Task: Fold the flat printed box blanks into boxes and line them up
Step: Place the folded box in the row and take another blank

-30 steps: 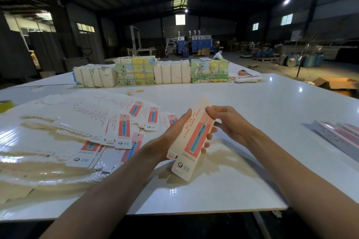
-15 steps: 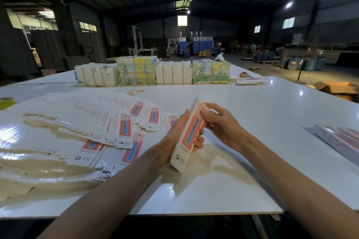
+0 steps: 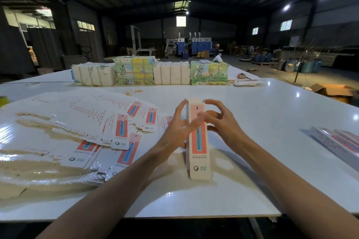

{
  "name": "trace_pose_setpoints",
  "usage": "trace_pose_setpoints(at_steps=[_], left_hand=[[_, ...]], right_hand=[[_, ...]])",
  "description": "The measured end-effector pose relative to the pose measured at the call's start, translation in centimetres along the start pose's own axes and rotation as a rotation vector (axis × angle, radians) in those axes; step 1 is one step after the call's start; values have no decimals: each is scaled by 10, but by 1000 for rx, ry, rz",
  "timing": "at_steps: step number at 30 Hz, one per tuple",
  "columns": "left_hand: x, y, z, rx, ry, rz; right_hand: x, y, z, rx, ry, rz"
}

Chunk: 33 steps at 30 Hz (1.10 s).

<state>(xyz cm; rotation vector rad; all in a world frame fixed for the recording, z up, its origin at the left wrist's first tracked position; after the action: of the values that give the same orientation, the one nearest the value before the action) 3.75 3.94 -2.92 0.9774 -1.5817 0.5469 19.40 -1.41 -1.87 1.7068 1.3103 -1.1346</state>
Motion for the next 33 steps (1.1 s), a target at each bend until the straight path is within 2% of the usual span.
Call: trace_pose_setpoints(at_steps=[3,10,19,23,25,27,30,33], left_hand=[[-1,-3,1,-31,-52,-64],[-3,0,2,-7,-36,-90],[-13,-1,0,-42,53,-200],[-10,0,3,-49,75,-230],[-8,-2,6,-105,64,-247],[-9,-4,9,-158,56,-248],[-9,-7,12,-203,68,-247],[-10,-10,10,-228,81,-186]], right_hand=[[-1,-5,2,-10,12,1],[-5,-9,7,-6,42,100],[-1,-8,7,-32,8,233],[5,-9,5,18,-71,104],[8,-2,2,85,-131,-11],[9,5,1,55,-165,3],[6,9,3,10,-109,91],[-5,10,4,38,77,196]])
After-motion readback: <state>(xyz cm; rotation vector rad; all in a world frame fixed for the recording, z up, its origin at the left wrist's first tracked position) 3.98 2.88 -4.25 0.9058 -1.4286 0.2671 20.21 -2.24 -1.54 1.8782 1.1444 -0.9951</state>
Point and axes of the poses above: each hand's wrist, its own z-axis away from the middle knuckle, its own y-axis out of the back of the hand, x = y × z, the point moved 5 cm from there along -z, towards the middle knuckle, and after that the axes turned 1 degree about y, right-handed, at the moved point
